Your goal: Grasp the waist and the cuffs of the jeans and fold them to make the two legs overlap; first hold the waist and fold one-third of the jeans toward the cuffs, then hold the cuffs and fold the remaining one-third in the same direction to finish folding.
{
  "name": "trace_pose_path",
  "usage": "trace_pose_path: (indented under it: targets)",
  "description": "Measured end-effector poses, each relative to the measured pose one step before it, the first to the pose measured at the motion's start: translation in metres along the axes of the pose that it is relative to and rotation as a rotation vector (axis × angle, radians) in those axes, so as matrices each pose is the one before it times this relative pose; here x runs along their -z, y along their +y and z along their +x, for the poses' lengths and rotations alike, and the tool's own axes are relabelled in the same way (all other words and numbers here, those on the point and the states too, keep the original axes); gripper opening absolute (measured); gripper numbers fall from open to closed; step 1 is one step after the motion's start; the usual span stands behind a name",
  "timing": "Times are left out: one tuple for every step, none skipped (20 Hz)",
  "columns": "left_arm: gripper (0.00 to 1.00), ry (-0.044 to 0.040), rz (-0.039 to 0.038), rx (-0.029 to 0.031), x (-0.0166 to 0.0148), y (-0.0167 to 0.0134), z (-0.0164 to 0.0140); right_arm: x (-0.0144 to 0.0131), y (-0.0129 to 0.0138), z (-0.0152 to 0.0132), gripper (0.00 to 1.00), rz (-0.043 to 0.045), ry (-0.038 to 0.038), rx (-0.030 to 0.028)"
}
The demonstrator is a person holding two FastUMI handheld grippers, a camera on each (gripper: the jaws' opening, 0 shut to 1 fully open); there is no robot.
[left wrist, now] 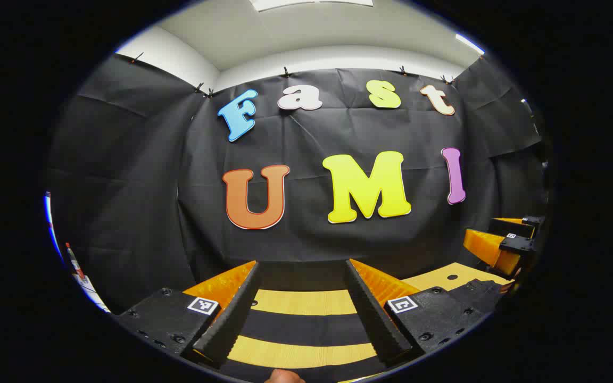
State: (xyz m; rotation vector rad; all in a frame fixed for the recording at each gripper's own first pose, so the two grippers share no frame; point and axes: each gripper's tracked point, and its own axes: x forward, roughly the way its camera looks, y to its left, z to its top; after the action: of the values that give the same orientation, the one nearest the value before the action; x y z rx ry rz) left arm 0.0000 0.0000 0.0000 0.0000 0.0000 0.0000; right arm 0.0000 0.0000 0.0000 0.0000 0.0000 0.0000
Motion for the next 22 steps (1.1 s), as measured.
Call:
trace_pose_path:
  targets:
    - [0.99,-0.00285,-0.00193,-0.00039,-0.00138,-0.00073,0.00016,0.00065,-0.00033,0.00055,0.98,0.00038,0.00345,-0.0007]
    - [0.99,-0.00384,-0.00354,0.00079,-0.0008,0.00043,0.00102,-0.00174,-0.00071,0.00052,0.94,0.00178,-0.00293,0.00111]
    - [0.99,-0.00102,0.00094,-0.00311,-0.00086,0.0011,0.0,0.00011,-0.00058,-0.0002,0.94,0.00183,-0.00085,0.00135]
    - [0.99,-0.00108,-0.00176,-0.00554,0.00056,0.00329,-0.00033,-0.00025,-0.00018,0.00084,0.94,0.00188,0.00116,0.00005]
    - [0.99,0.00552,-0.01013,-0.00255,0.0008,0.00135,-0.00044,0.00038,0.00005,0.00019,0.98,0.00087,0.00156,0.00265]
    - [0.99,0.00775,-0.01077,-0.01088,0.00339,0.00378,-0.00024,0.00007,0.00026,0.00112,0.98,0.00211,0.00247,-0.0015]
    - [0.99,0.01018,-0.00865,-0.01237,0.00234,0.00471,0.00118,0.00025,0.00043,0.00162,0.98,0.005,0.00182,-0.00374]
    - [0.99,0.00827,-0.00547,-0.01449,0.0031,0.00591,-0.00009,-0.00117,0.00052,0.0006,0.94,0.00388,-0.00093,-0.00106]
    - [0.99,0.00848,0.00035,-0.01508,0.0038,0.00819,-0.00277,-0.00106,0.00094,0.00107,0.94,0.00267,-0.00266,-0.00244]
    - [0.99,0.0054,0.003,-0.01599,0.00167,0.00667,-0.0028,-0.00112,0.00123,0.00142,0.94,0.00092,-0.00055,-0.00584]
    - [0.99,0.00644,0.00263,-0.01491,0.00194,0.0064,-0.00332,0.00001,0.00116,0.00057,0.94,-0.00106,0.00092,-0.00472]
    - [0.99,0.00783,-0.0001,-0.01271,0.00246,0.00741,-0.00353,-0.00089,0.00126,0.00133,0.94,-0.00092,0.00042,-0.00454]
    - [0.99,0.01415,-0.00814,-0.00807,0.00379,0.00663,-0.00323,0.00009,-0.00001,0.0014,0.94,-0.0017,0.00138,-0.00389]
    - [0.99,0.01625,-0.01488,-0.00894,0.00668,0.00891,-0.00189,0.00005,-0.00078,0.00039,0.94,-0.00383,0.00191,-0.00414]
    - [0.99,0.0204,-0.02258,-0.01233,0.00853,0.01105,-0.00304,-0.00013,-0.00093,-0.00005,0.94,-0.00327,-0.00223,-0.0043]
    - [0.99,0.03532,-0.02969,-0.02502,0.01373,0.01723,-0.00335,-0.00269,-0.00324,0.00116,0.94,-0.0024,-0.00375,0.00154]
    - [0.99,0.04019,-0.02592,-0.0319,0.01558,0.0179,-0.00346,-0.00226,-0.00453,-0.00035,0.94,-0.00283,-0.00587,0.00564]
    - [0.99,0.04881,-0.03242,-0.0441,0.01656,0.0234,-0.00375,-0.00332,-0.00472,0.00028,0.94,-0.00372,-0.00749,0.0071]
    - [1.0,0.03865,-0.03351,-0.03819,0.0118,0.01894,-0.00624,-0.00154,-0.00568,0.00093,0.94,-0.00472,-0.00595,0.00843]
    - [1.0,0.04314,-0.04405,-0.04416,0.01367,0.02474,-0.00599,-0.00191,-0.00559,0.00129,0.98,-0.0054,-0.00393,0.01056]
    - [1.0,0.0413,-0.04063,-0.03974,0.01458,0.02221,-0.00439,0.00018,-0.00469,0.00117,0.98,-0.00498,-0.00191,0.00933]
    - [0.99,0.04556,-0.04229,-0.03664,0.01295,0.01905,0.00019,-0.00037,-0.00379,0.00116,0.98,-0.00478,0.00073,0.00945]
